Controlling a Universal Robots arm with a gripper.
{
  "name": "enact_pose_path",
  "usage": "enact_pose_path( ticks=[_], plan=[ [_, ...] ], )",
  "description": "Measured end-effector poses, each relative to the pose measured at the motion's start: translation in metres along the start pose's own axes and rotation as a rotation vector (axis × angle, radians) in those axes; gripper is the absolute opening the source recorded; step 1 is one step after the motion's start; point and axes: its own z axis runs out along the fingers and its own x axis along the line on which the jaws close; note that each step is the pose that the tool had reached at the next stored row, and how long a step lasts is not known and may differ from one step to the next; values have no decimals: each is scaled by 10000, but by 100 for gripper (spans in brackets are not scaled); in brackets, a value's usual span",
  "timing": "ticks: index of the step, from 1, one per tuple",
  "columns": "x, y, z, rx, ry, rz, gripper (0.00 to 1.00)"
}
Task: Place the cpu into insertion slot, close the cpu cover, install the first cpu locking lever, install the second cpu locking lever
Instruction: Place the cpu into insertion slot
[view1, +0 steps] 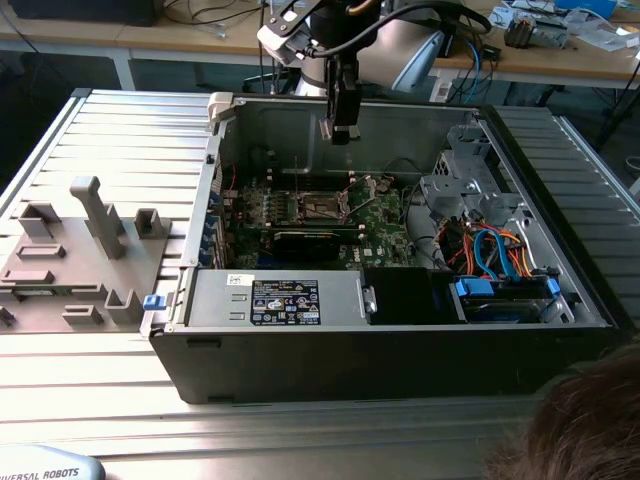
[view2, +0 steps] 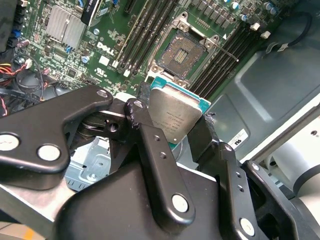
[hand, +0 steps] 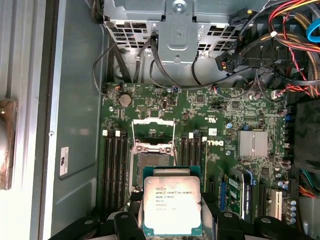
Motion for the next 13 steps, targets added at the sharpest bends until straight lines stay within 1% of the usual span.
enact_pose_path(
  ticks=[13],
  plan=[
    [0, 0, 0, -1, -5, 88, 54]
  ],
)
